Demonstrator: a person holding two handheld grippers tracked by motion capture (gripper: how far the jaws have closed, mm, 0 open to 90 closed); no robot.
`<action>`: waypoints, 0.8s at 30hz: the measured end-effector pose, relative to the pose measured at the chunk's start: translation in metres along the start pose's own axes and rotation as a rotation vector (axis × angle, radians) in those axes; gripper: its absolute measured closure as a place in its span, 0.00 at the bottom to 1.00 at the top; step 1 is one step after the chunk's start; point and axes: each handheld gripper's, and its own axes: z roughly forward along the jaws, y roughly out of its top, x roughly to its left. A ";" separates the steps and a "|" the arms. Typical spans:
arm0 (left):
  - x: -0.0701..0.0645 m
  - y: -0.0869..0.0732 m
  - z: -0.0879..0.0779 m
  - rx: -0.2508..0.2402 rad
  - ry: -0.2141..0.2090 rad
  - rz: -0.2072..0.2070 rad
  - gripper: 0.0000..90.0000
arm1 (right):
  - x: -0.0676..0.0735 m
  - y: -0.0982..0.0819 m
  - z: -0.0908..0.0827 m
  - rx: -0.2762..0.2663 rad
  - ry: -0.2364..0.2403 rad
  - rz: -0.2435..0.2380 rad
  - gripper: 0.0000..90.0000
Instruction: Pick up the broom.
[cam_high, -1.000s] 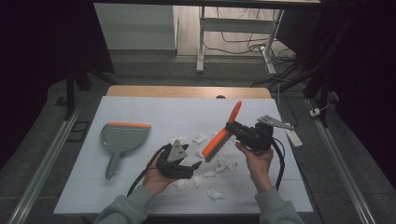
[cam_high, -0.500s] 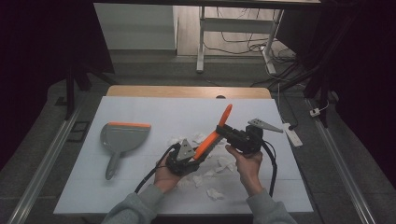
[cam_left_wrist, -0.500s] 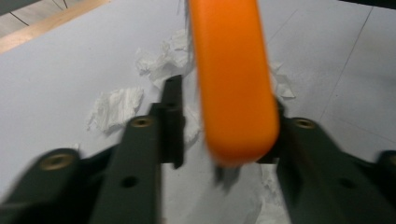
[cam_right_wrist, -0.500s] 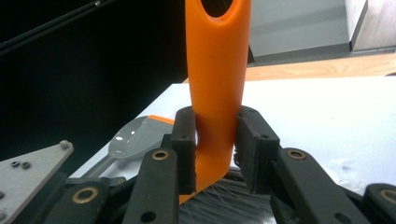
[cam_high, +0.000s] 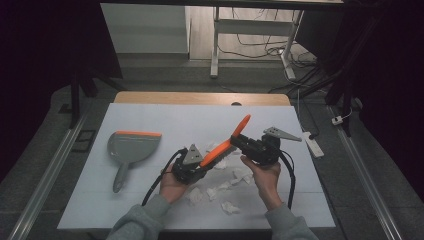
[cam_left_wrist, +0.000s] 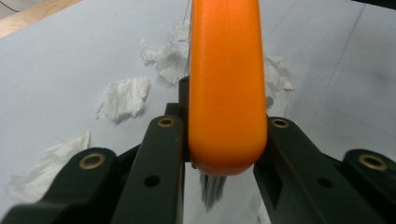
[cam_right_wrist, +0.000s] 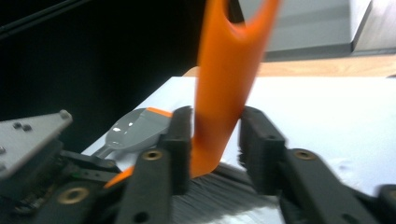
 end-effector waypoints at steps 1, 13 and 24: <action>0.002 0.001 -0.003 0.002 -0.004 0.003 0.86 | 0.000 0.002 -0.002 -0.003 0.004 -0.001 0.62; 0.024 0.002 -0.034 0.045 -0.027 0.019 0.87 | -0.004 0.012 -0.029 0.108 0.019 -0.211 0.45; 0.034 0.005 -0.054 0.129 -0.085 0.078 0.87 | 0.008 0.016 -0.038 0.214 0.003 -0.386 0.44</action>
